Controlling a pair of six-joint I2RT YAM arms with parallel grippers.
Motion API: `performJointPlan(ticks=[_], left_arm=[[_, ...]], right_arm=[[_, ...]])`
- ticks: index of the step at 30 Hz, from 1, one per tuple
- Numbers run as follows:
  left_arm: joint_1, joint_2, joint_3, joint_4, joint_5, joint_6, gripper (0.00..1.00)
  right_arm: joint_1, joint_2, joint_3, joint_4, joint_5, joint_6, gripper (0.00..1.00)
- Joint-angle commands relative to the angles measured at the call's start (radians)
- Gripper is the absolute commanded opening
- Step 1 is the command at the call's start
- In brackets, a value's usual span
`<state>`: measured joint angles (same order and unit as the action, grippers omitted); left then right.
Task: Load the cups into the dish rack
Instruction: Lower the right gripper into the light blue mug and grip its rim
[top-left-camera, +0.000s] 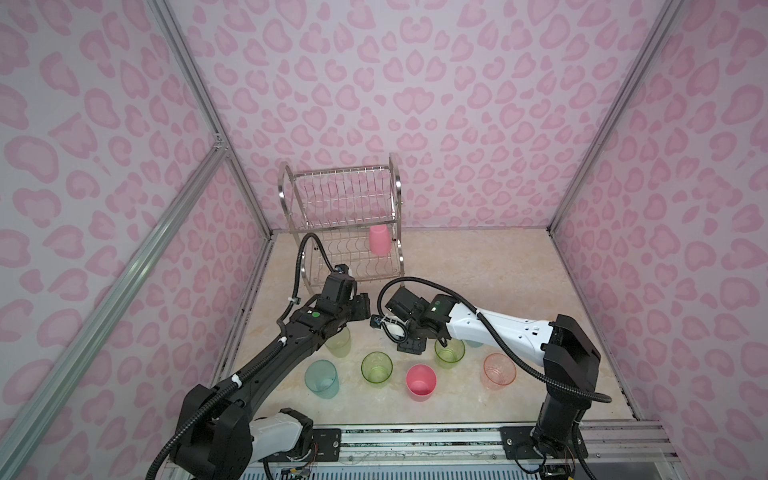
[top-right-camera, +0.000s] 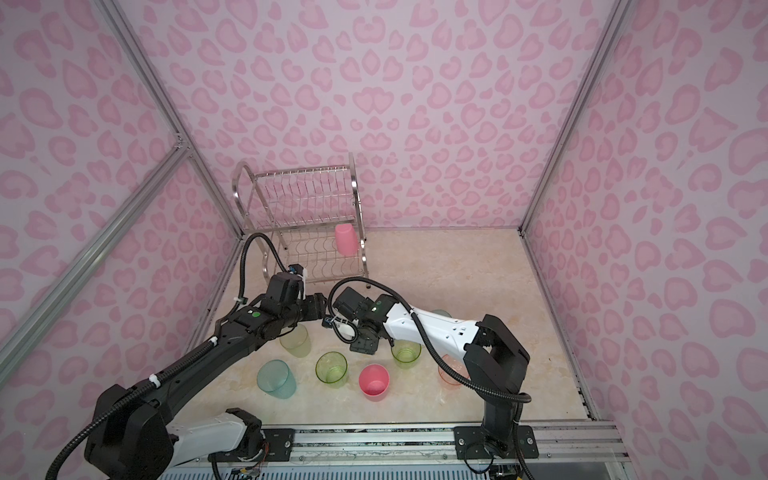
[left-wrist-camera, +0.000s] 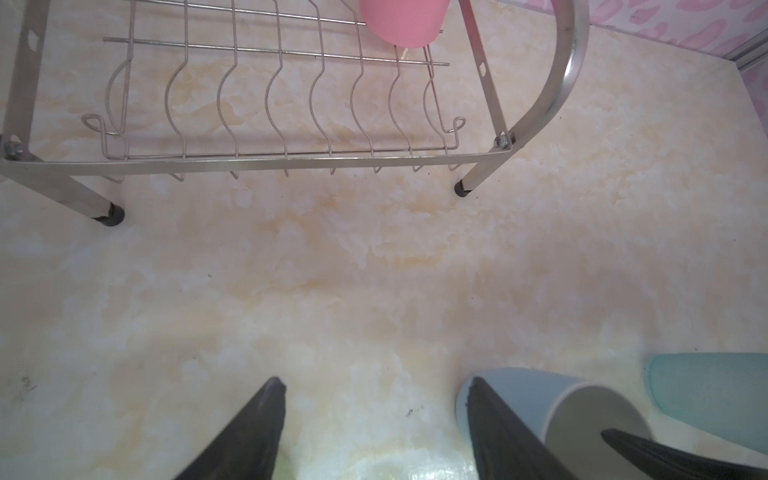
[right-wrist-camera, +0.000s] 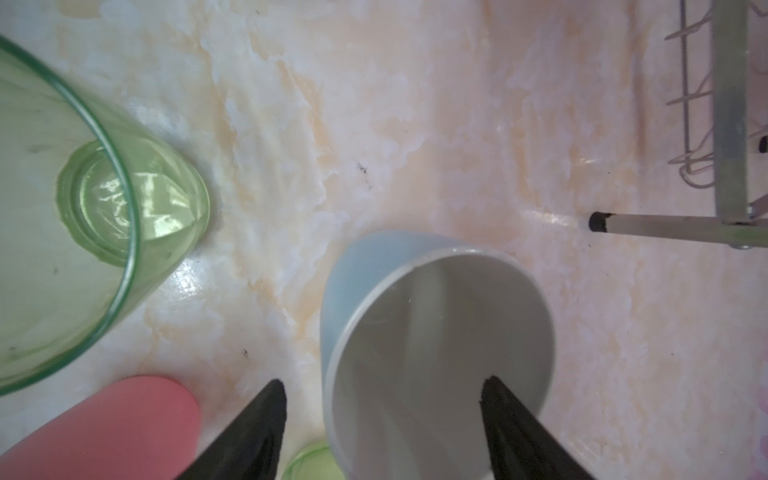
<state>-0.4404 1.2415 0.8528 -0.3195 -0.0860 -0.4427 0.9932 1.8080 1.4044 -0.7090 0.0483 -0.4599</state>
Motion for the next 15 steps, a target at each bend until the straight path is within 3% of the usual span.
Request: performJointPlan(ticks=[1,15], left_arm=[[0.000,0.007,0.014,0.004,0.012,0.008,0.71],[0.003,0.003,-0.021,0.023,0.011,0.001,0.71]], right_arm=[[0.006,0.018,0.015,-0.023,-0.020,-0.012,0.72],[0.015,0.060,0.054,-0.030,-0.034,-0.013,0.53]])
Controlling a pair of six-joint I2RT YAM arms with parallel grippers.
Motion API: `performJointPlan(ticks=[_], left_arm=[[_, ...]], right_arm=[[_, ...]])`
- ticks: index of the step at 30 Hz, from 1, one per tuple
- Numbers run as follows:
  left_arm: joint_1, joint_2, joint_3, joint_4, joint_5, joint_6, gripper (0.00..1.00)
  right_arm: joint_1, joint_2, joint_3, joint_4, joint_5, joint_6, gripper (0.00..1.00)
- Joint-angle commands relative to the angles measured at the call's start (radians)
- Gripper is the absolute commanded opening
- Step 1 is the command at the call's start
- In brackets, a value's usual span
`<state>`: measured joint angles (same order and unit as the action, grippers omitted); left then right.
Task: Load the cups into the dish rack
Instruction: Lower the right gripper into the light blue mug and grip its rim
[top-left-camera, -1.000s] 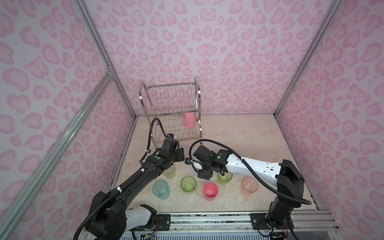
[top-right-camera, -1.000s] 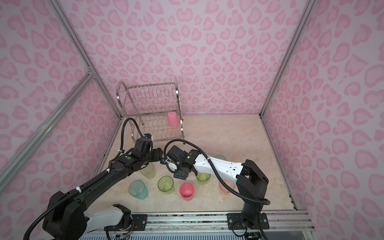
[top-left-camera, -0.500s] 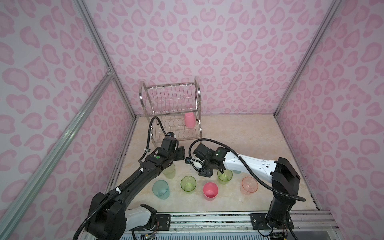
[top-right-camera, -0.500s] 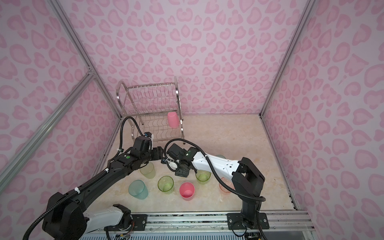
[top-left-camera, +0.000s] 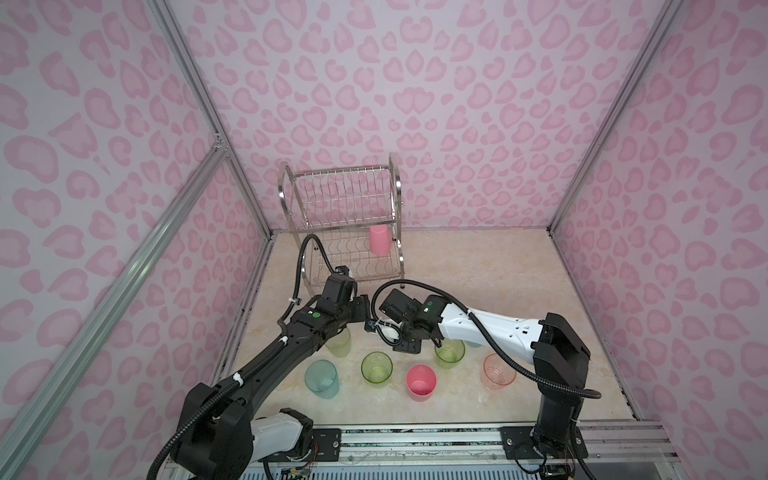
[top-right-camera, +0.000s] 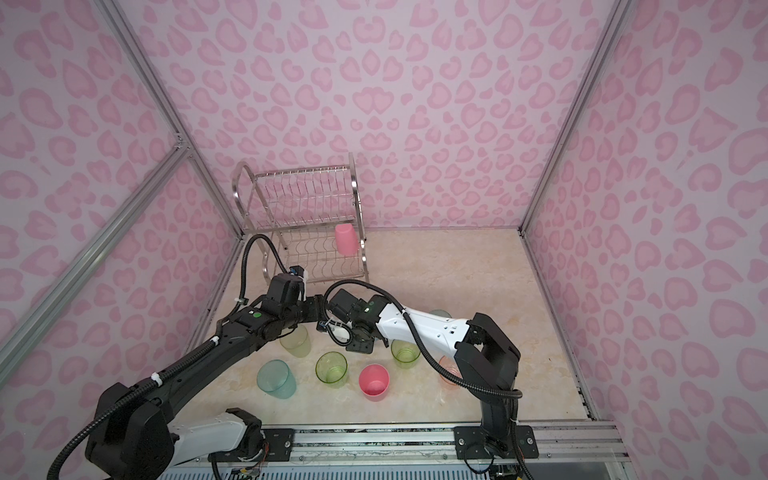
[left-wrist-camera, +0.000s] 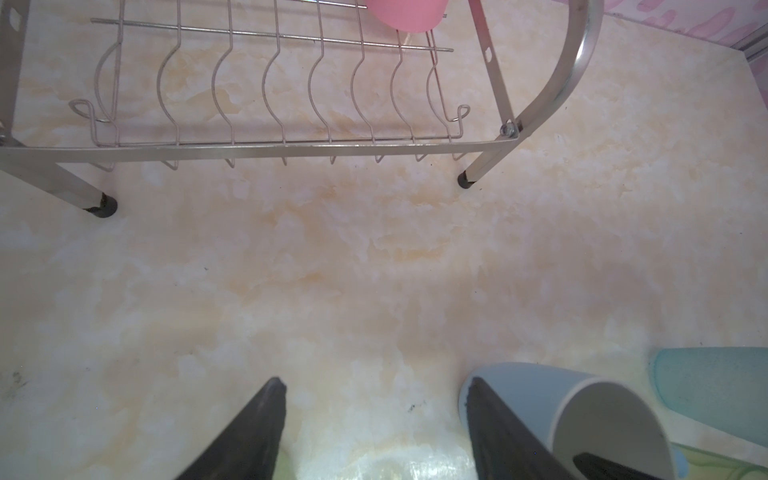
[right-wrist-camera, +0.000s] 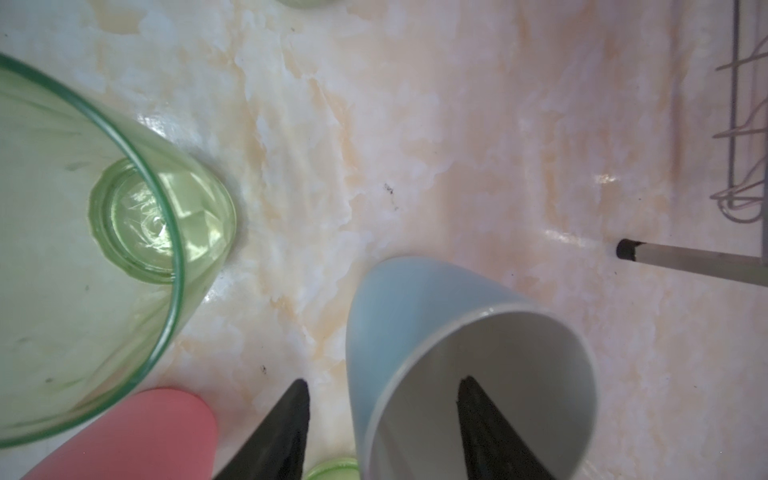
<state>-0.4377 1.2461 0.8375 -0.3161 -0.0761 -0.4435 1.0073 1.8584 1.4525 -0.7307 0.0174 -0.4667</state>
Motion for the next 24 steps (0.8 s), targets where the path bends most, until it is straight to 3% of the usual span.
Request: performJointPlan(ticks=[1,16,24], left_arm=[[0.001,-0.002,-0.005,0.019,0.000,0.001,0.71],[0.001,-0.001,-0.004,0.027,0.005,-0.009,0.71],[0.001,0.007,-0.002,0.045,0.017,-0.017,0.71]], right_arm=[[0.001,0.012,0.006,-0.009,0.000,-0.009,0.50],[-0.007,-0.005,0.009,-0.004,-0.017,-0.013,0.22],[-0.008,-0.058,-0.019,0.016,-0.016,0.007,0.18]])
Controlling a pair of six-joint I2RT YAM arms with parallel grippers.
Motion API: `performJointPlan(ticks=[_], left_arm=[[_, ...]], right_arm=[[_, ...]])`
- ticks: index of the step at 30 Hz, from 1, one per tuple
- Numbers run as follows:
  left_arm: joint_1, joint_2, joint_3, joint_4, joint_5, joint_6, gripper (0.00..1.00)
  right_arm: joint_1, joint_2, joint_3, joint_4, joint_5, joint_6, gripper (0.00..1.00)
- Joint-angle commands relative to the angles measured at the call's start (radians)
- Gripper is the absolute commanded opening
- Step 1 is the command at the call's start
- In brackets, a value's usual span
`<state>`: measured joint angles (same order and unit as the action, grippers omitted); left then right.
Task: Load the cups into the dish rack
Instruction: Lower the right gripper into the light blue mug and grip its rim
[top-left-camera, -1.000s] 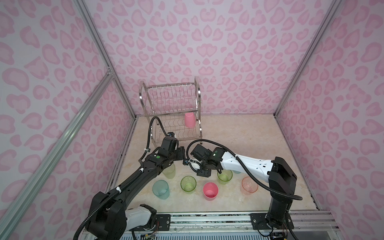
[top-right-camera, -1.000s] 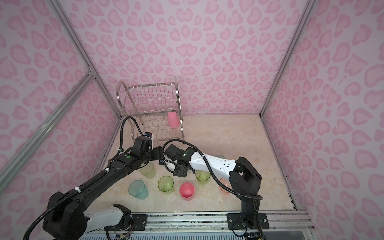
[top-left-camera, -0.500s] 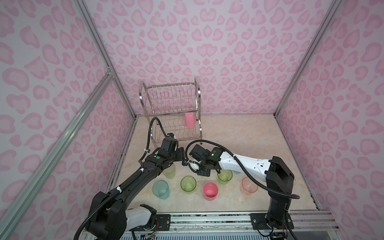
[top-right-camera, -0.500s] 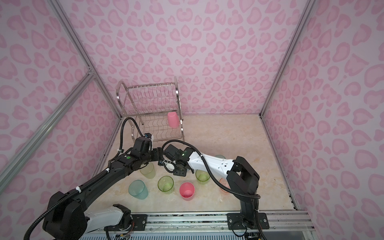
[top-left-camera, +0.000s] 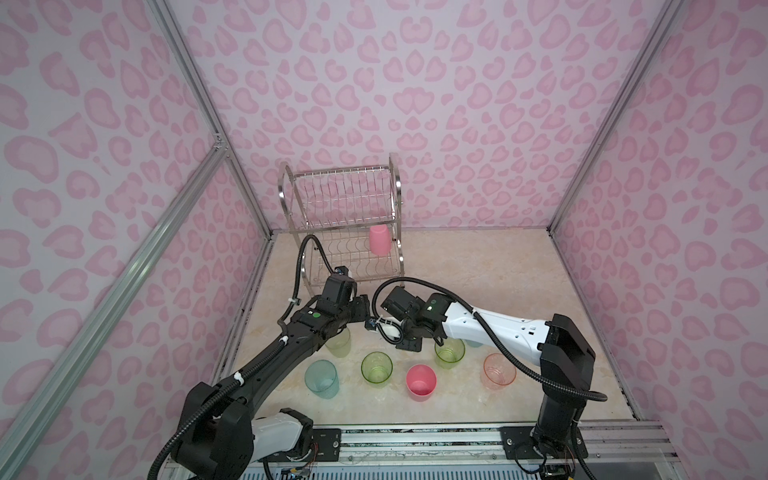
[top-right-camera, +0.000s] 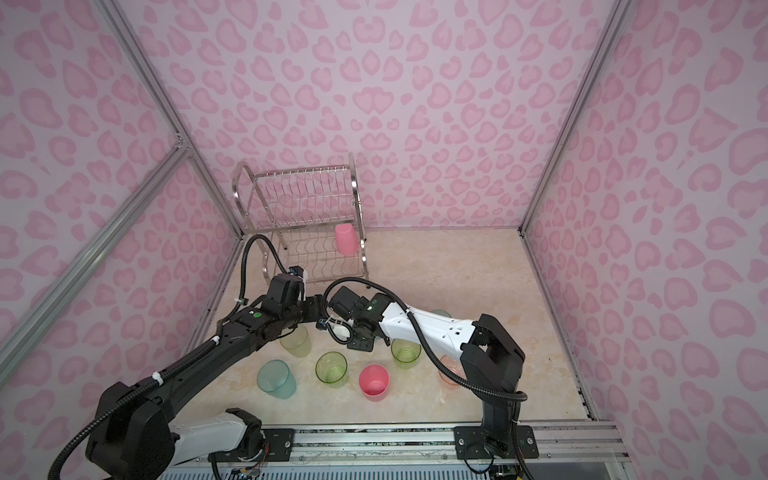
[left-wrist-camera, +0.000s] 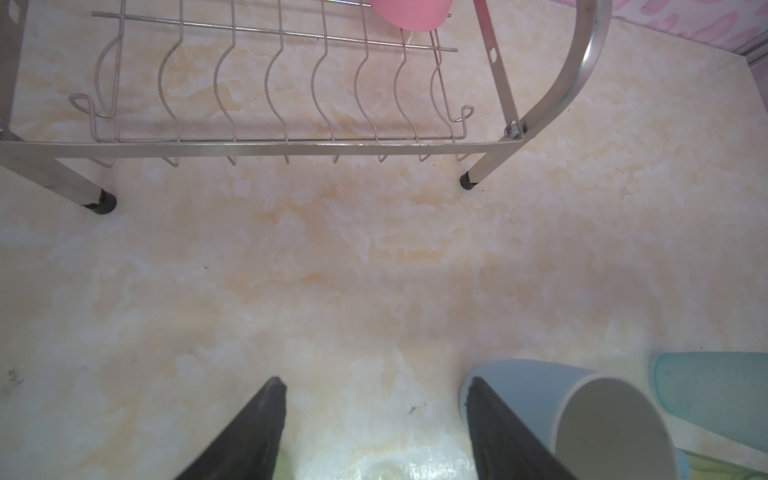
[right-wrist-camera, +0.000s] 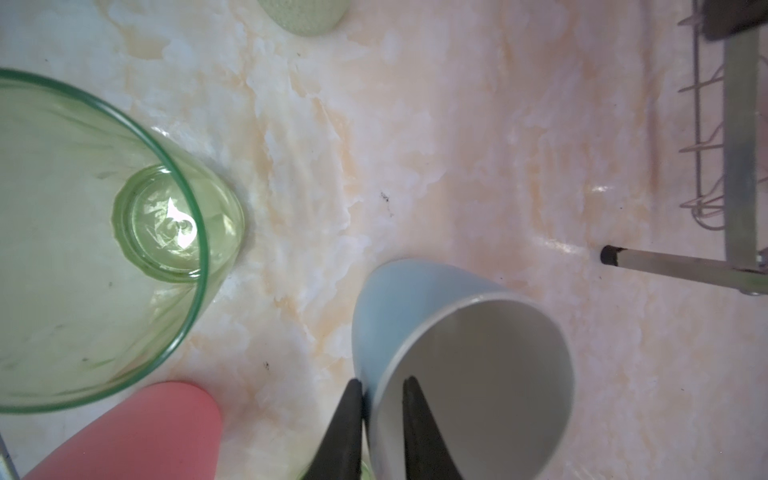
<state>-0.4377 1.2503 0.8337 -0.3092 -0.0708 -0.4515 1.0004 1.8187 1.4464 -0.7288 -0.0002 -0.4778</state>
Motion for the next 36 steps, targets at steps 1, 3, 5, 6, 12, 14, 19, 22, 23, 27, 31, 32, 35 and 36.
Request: performJointPlan(ticks=[1,3,5,6,12,14,19,22,23,27,31,32,35,36], left_arm=[[0.000,0.001,0.002,0.040,0.014,-0.009,0.71],[0.000,0.001,0.004,0.041,0.014,-0.009,0.71],[0.000,0.004,0.007,0.041,0.017,-0.007,0.71],[0.001,0.004,0.006,0.041,0.019,-0.007,0.71],[0.000,0.009,-0.001,0.045,0.024,-0.012,0.71],[0.000,0.008,-0.005,0.048,0.025,-0.013,0.71],[0.000,0.014,-0.003,0.051,0.025,-0.009,0.71],[0.000,0.019,-0.003,0.053,0.027,-0.008,0.71],[-0.001,0.020,-0.004,0.055,0.028,-0.007,0.71],[-0.001,0.023,-0.010,0.055,0.025,-0.006,0.71],[0.000,0.024,-0.017,0.057,0.023,-0.006,0.71],[0.001,0.023,-0.016,0.058,0.023,-0.006,0.71],[0.001,0.021,-0.016,0.057,0.020,-0.005,0.71],[0.000,0.020,-0.013,0.057,0.019,-0.007,0.71]], right_arm=[[-0.003,-0.029,-0.018,0.020,-0.004,0.021,0.17],[-0.005,-0.044,-0.030,0.030,-0.014,0.022,0.16],[-0.005,-0.045,-0.035,0.031,-0.014,0.023,0.16],[-0.006,-0.044,-0.035,0.029,-0.015,0.022,0.17],[-0.005,-0.017,-0.015,-0.010,-0.035,0.016,0.31],[-0.004,-0.021,-0.021,-0.009,-0.043,0.017,0.36],[0.000,0.001,-0.018,-0.013,-0.029,0.015,0.39],[0.000,0.023,-0.008,-0.021,-0.019,0.013,0.39],[0.001,0.030,-0.006,-0.022,-0.015,0.012,0.39],[0.001,0.055,0.005,-0.025,-0.011,0.009,0.34],[0.001,0.071,0.012,-0.027,-0.010,0.007,0.22],[0.001,0.071,0.013,-0.026,-0.010,0.006,0.20],[-0.002,0.073,0.015,-0.020,-0.009,0.003,0.13],[-0.003,0.073,0.017,-0.020,-0.011,0.002,0.10]])
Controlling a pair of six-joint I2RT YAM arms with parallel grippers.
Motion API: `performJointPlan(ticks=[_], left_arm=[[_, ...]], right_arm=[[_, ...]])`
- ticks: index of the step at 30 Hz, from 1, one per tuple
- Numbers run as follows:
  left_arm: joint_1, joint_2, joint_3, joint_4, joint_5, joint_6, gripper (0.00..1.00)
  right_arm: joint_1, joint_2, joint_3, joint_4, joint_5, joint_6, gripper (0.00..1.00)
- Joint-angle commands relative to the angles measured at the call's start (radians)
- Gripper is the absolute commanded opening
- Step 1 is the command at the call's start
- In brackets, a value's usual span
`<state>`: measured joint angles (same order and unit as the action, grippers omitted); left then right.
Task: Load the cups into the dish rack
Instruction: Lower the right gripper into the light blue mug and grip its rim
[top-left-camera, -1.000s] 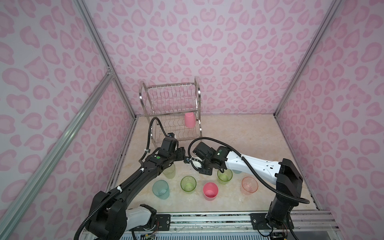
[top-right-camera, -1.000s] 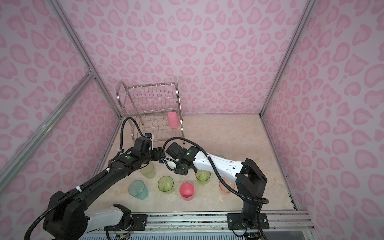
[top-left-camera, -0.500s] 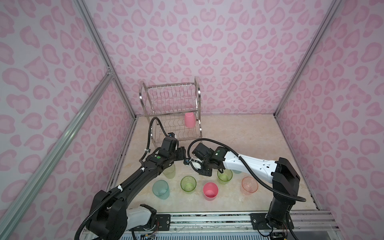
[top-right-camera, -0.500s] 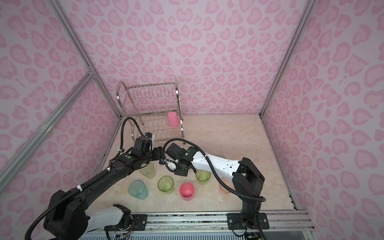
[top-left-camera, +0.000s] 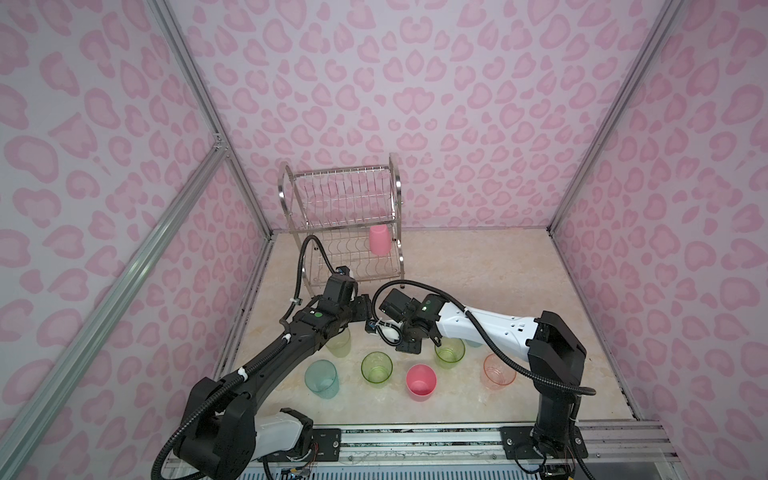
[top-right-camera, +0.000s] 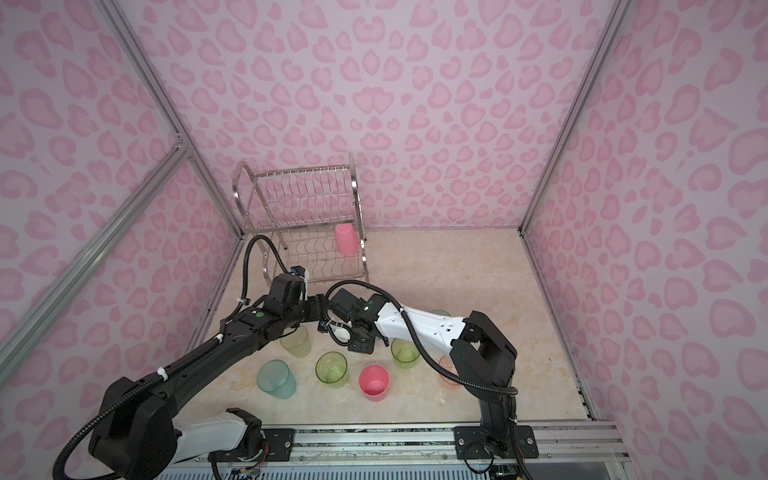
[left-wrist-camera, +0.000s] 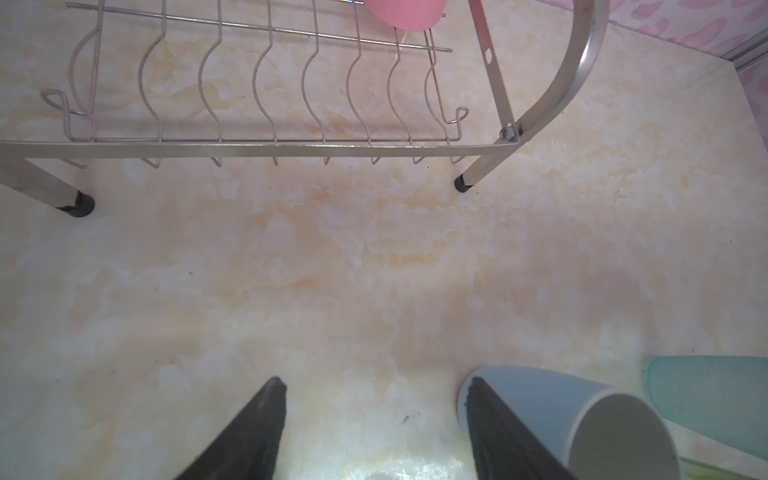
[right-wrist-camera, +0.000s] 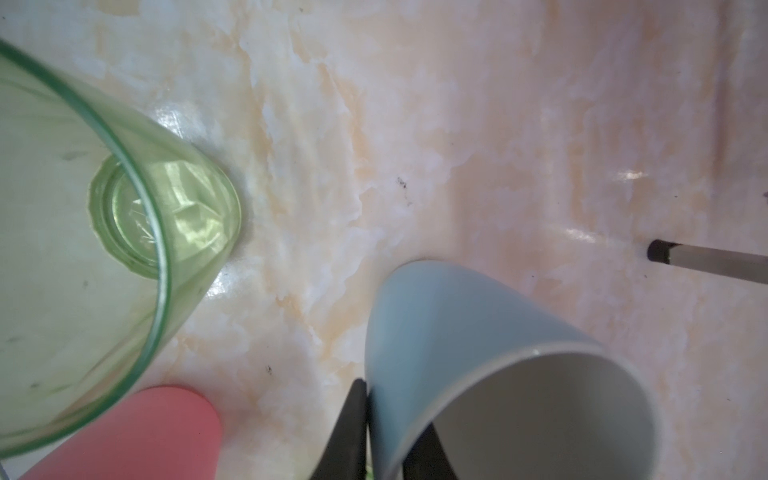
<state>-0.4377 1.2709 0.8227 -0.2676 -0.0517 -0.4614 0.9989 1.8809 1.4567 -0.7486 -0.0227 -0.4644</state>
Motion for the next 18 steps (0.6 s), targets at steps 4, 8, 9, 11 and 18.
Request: performJointPlan(ticks=[4,8,9,11,18], left_arm=[[0.001,-0.008,0.002,0.016,0.000,0.003,0.71],[0.000,-0.022,-0.003,0.016,0.000,-0.002,0.71],[0.001,-0.025,-0.004,0.017,0.000,-0.003,0.71],[-0.001,-0.038,-0.005,0.018,0.002,-0.006,0.71],[-0.002,-0.109,-0.008,0.030,0.020,-0.034,0.71]], right_arm=[[-0.003,0.007,0.012,-0.005,0.010,-0.009,0.01],[-0.003,-0.019,0.003,0.003,0.007,-0.001,0.00],[-0.003,-0.029,-0.002,0.008,0.004,0.003,0.00],[-0.006,-0.054,-0.011,0.018,-0.003,0.010,0.00],[-0.052,-0.197,-0.077,0.091,-0.095,0.064,0.00]])
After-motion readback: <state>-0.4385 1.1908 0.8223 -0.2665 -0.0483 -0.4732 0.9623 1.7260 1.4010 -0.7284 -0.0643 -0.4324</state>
